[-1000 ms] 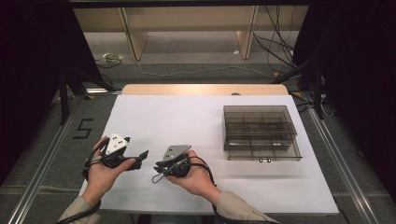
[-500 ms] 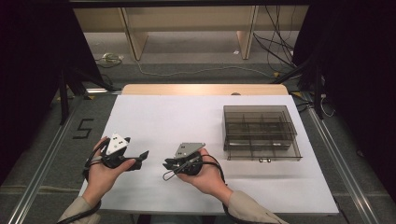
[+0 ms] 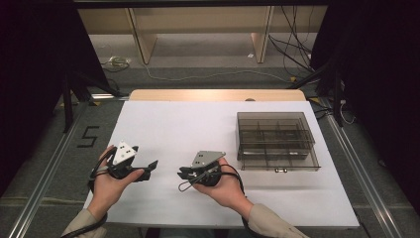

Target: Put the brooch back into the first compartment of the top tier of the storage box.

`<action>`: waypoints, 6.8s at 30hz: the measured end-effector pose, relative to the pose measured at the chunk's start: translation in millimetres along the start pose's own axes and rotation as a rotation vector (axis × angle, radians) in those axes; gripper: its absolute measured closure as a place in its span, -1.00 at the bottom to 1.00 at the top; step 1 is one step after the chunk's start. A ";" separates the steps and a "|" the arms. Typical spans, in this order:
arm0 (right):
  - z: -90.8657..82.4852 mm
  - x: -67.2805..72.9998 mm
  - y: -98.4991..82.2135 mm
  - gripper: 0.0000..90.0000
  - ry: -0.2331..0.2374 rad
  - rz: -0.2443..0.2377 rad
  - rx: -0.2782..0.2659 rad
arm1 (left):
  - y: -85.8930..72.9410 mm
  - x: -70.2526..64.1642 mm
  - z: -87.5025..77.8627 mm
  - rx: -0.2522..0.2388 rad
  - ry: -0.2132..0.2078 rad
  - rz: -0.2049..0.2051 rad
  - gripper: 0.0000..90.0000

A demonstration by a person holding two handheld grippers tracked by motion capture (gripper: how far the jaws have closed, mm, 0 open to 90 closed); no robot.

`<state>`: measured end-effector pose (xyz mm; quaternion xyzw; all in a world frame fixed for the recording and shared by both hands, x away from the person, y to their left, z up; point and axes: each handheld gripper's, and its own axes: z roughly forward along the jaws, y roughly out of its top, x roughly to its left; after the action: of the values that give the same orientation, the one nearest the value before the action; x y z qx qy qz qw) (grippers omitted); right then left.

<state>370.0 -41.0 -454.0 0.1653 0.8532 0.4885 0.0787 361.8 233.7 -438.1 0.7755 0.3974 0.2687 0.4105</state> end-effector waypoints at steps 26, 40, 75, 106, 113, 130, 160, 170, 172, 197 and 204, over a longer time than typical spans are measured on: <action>-24.0 -2.0 -2.4 0.79 -0.022 0.016 -0.027 | 0.1 -0.2 -0.7 -0.001 0.000 0.000 -0.67; -35.4 -5.0 -4.8 0.79 -0.042 0.009 -0.039 | -0.1 -0.2 -0.7 -0.001 0.001 0.000 -0.67; -62.7 -8.3 -11.0 0.79 -0.071 0.027 -0.056 | 0.3 -0.6 -0.7 -0.002 0.000 0.001 -0.67; -88.3 -13.4 -20.7 0.79 -0.109 0.037 -0.065 | 0.4 -0.7 -0.5 0.000 0.001 0.001 -0.67; -91.6 -15.3 -23.3 0.79 -0.114 0.051 -0.066 | 0.3 -0.6 -0.6 -0.001 0.001 0.000 -0.67; -100.1 -18.4 -26.4 0.79 -0.129 0.060 -0.073 | 0.4 -0.5 -0.8 -0.001 0.002 0.000 -0.67; -114.6 -21.6 -31.1 0.79 -0.150 0.077 -0.080 | 0.6 -0.8 -1.1 -0.003 0.002 -0.001 -0.67; -118.1 -22.5 -32.8 0.79 -0.159 0.085 -0.084 | 0.6 -0.8 -1.0 -0.003 0.002 -0.002 -0.67; -119.0 -22.9 -32.9 0.79 -0.158 0.085 -0.084 | 0.6 -0.7 -1.1 -0.005 0.002 -0.002 -0.67; -131.6 -27.7 -37.5 0.79 -0.188 0.096 -0.093 | 0.8 -0.7 -1.3 -0.008 0.005 -0.006 -0.67; -134.5 -28.9 -38.7 0.79 -0.193 0.097 -0.094 | 0.9 -0.7 -1.3 -0.007 0.005 -0.005 -0.67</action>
<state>349.2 -178.1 -419.5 0.2487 0.8089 0.5129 0.1444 360.8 233.4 -436.8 0.7724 0.3993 0.2712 0.4129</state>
